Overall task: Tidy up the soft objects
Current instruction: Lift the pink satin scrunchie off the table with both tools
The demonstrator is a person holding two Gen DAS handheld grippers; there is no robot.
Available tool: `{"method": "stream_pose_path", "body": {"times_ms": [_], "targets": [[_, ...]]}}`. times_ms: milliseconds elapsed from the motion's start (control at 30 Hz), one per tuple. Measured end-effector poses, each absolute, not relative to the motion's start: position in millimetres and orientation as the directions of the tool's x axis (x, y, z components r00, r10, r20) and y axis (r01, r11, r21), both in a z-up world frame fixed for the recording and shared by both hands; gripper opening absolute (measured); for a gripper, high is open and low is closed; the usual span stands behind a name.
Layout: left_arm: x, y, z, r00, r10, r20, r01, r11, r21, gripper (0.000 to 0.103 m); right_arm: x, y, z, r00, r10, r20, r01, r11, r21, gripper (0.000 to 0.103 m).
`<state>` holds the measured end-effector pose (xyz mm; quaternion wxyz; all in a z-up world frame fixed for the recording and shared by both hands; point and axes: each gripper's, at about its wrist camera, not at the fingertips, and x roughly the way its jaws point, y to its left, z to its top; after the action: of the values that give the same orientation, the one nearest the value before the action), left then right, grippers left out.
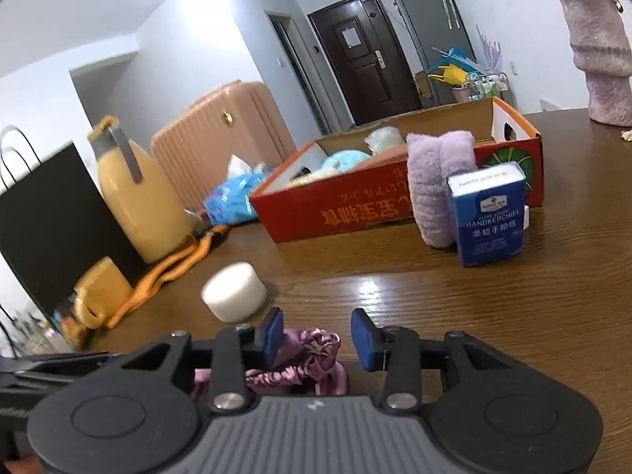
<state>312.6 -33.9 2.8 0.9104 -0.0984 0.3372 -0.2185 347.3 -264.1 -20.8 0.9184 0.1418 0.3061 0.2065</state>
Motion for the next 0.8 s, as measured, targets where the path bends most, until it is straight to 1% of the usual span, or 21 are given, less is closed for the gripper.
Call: {"method": "stream_pose_path", "body": {"times_ms": [67, 133, 233, 367, 467, 500, 533, 567, 600, 633, 667, 800], "targets": [[309.6, -30.9, 0.9, 0.671, -0.478, -0.567, 0.341, 0.878, -0.337, 0.051, 342.0, -266.2, -20.7, 0.726, 0.473, -0.500, -0.296, 0.870, 0.394, 0.038], [307.9, -28.9, -0.8, 0.677, -0.468, -0.568, 0.336, 0.883, -0.327, 0.051, 333.0, -273.1, -17.2, 0.737, 0.475, -0.482, -0.303, 0.868, 0.393, 0.038], [312.0, -26.3, -4.4, 0.680, -0.451, -0.578, 0.314, 0.892, -0.326, 0.051, 328.3, -279.6, -15.5, 0.745, 0.464, -0.479, -0.302, 0.875, 0.379, 0.038], [315.9, -23.7, -6.6, 0.678, -0.448, -0.582, 0.306, 0.893, -0.331, 0.051, 342.1, -277.6, -18.9, 0.727, 0.497, -0.474, -0.290, 0.847, 0.445, 0.038], [315.0, -21.4, -8.0, 0.674, -0.453, -0.583, 0.307, 0.890, -0.336, 0.051, 350.7, -266.7, -25.6, 0.692, 0.526, -0.495, -0.295, 0.832, 0.470, 0.038], [314.8, -20.0, -9.0, 0.672, -0.454, -0.585, 0.304, 0.890, -0.341, 0.050, 350.9, -263.7, -27.8, 0.683, 0.529, -0.503, -0.293, 0.830, 0.475, 0.034], [314.7, -18.6, -10.3, 0.670, -0.452, -0.589, 0.296, 0.890, -0.345, 0.045, 349.8, -262.3, -30.3, 0.679, 0.534, -0.504, -0.292, 0.826, 0.482, 0.030], [314.4, -17.4, -11.5, 0.667, -0.454, -0.591, 0.295, 0.889, -0.350, 0.038, 348.3, -262.1, -32.6, 0.675, 0.541, -0.502, -0.287, 0.819, 0.496, 0.028], [314.3, -16.7, -11.9, 0.667, -0.457, -0.589, 0.295, 0.888, -0.354, 0.032, 346.7, -262.1, -34.5, 0.670, 0.547, -0.501, -0.282, 0.812, 0.511, 0.020], [313.7, -16.5, -11.6, 0.671, -0.453, -0.586, 0.291, 0.889, -0.355, 0.027, 344.6, -262.2, -35.9, 0.667, 0.554, -0.498, -0.281, 0.806, 0.521, 0.019], [312.5, -17.2, -10.8, 0.673, -0.455, -0.583, 0.297, 0.888, -0.351, 0.023, 341.4, -262.0, -36.0, 0.671, 0.552, -0.495, -0.278, 0.807, 0.522, 0.018], [306.0, -26.1, -4.4, 0.676, -0.468, -0.570, 0.336, 0.883, -0.327, 0.017, 327.0, -258.0, -27.3, 0.702, 0.510, -0.498, -0.272, 0.837, 0.474, 0.014]]}}
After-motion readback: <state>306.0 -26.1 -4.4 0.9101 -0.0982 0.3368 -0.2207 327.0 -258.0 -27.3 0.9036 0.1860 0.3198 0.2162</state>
